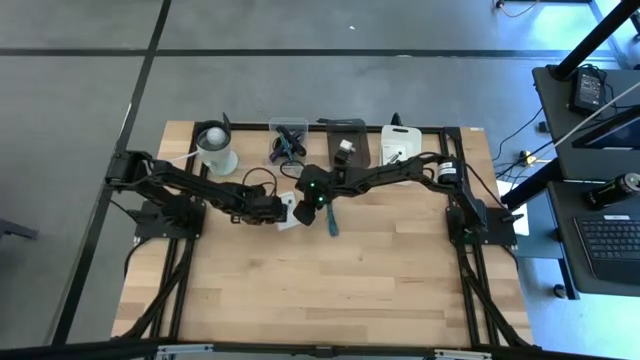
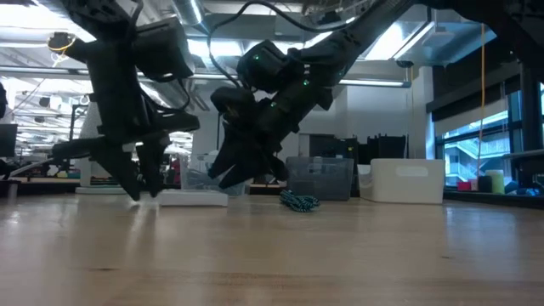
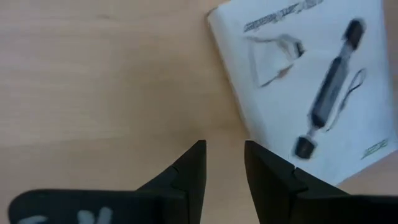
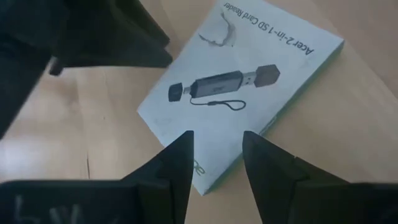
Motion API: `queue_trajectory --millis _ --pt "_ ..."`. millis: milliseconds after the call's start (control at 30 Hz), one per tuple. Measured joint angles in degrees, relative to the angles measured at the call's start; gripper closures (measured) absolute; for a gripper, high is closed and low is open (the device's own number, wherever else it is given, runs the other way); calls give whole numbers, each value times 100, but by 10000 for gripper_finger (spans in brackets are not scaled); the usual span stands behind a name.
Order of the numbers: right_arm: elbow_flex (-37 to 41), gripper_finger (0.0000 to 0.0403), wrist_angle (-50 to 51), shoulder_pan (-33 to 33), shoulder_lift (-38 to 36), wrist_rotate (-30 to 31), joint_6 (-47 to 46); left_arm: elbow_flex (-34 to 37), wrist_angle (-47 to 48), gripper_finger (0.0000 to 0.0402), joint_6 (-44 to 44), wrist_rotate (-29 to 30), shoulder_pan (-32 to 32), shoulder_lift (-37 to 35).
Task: Pick and place items into bin
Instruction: Put the white card reader box into the white bin
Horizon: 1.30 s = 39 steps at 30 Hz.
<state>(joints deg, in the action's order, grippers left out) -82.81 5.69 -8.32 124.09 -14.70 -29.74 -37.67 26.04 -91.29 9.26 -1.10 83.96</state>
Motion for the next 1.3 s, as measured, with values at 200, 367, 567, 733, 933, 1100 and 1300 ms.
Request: queue_trajectory --millis 200,367,567,733,933,1100,1300 --pt "0 262 30 0 0 2 6 0 -13 297 195 -131 17 -38" --pt "0 262 77 0 0 1 2 2 21 297 295 -237 50 -209" --pt "0 262 206 2 0 0 2 2 72 304 352 54 46 -565" --pt "0 262 224 2 0 1 0 2 -45 311 207 309 46 -523" --pt "0 262 249 4 0 0 -9 0 -75 314 11 295 46 -225" --pt "0 262 245 2 -1 0 -31 0 -99 314 6 57 46 -34" --pt "0 262 247 2 -2 0 -284 0 -146 314 11 -21 46 125"
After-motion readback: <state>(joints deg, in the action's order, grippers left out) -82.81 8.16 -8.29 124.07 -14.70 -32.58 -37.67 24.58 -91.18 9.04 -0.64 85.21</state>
